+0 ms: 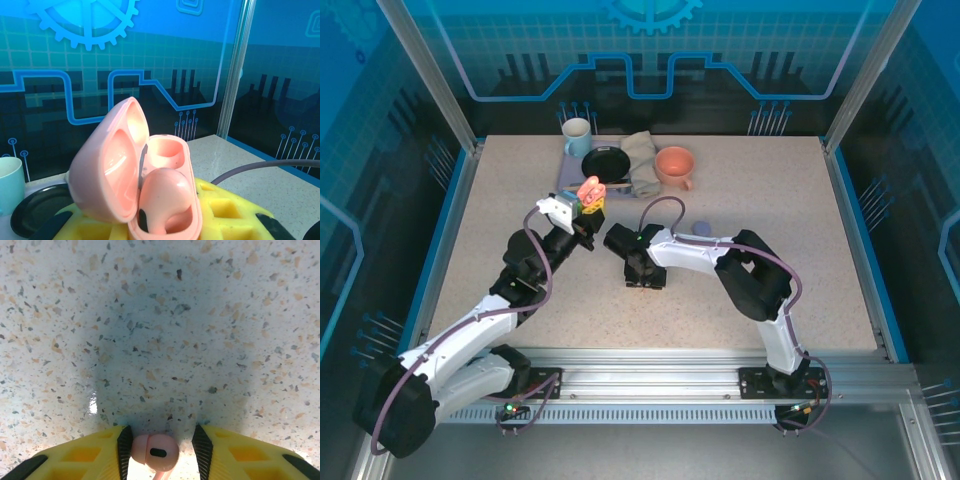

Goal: Insert wireless bluetooth earbuds into charging case

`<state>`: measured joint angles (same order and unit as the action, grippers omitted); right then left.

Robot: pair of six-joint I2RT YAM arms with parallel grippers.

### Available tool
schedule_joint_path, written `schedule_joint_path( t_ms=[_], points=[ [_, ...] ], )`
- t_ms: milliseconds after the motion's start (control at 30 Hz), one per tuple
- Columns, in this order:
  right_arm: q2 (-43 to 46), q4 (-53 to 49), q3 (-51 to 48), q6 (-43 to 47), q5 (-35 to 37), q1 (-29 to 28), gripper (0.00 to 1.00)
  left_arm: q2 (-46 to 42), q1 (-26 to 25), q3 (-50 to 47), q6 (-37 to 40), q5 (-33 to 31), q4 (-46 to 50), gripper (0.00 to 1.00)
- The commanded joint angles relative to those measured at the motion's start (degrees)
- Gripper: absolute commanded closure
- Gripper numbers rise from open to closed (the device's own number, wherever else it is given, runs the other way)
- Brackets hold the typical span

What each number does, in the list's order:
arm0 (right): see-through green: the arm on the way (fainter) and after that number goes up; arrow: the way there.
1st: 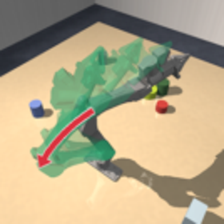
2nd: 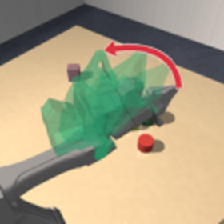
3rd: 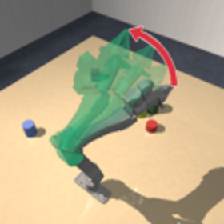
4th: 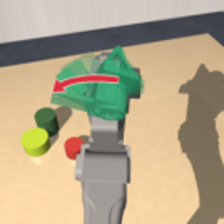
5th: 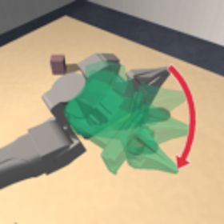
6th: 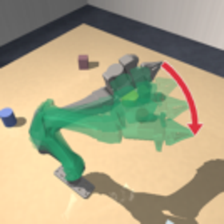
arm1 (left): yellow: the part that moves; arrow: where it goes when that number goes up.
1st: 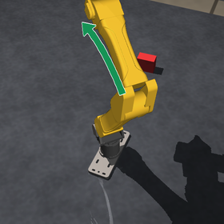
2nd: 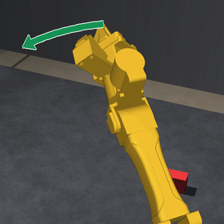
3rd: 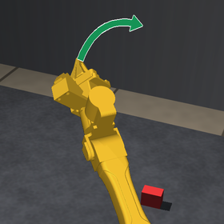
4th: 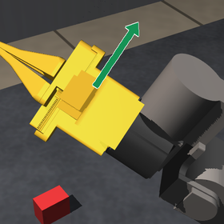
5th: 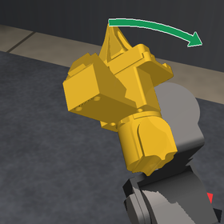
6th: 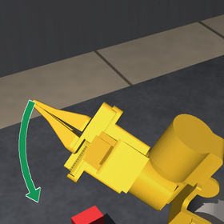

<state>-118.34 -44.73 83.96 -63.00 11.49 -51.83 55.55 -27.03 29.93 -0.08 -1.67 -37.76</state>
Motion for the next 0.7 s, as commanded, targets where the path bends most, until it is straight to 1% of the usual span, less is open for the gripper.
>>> schedule_joint_path(
  t_ms=[0, 167, 400, 433, 567, 667],
  points=[
    [-2.1, -3.8, -0.6, -1.9, 0.4, 1.0, 0.60, 0.0, 0.6, 0.6, -0.7, 1.2, -1.5, 1.00],
    [-1.8, -4.4, -0.9, -1.7, 0.9, 0.9, 0.64, 0.1, 0.6, 0.3, -0.9, 1.1, -1.9, 1.00],
    [-0.9, -5.2, -1.2, -1.7, 1.8, 0.0, 0.66, 0.4, 0.6, 0.3, -1.1, 1.2, -2.4, 1.00],
    [-0.9, -5.2, -1.3, -1.6, 1.8, -0.1, 0.69, 0.5, 0.6, 0.3, -1.2, 1.2, -2.5, 1.00],
    [-0.5, -5.2, -1.7, -1.7, 2.1, -0.5, 0.76, 0.5, 0.6, 0.4, -1.2, 1.3, -2.4, 1.00],
    [0.5, -5.1, -2.0, -1.5, 2.9, -0.5, 0.78, 0.5, 0.6, 0.6, -1.3, 1.4, -2.0, 1.00]
  ],
)
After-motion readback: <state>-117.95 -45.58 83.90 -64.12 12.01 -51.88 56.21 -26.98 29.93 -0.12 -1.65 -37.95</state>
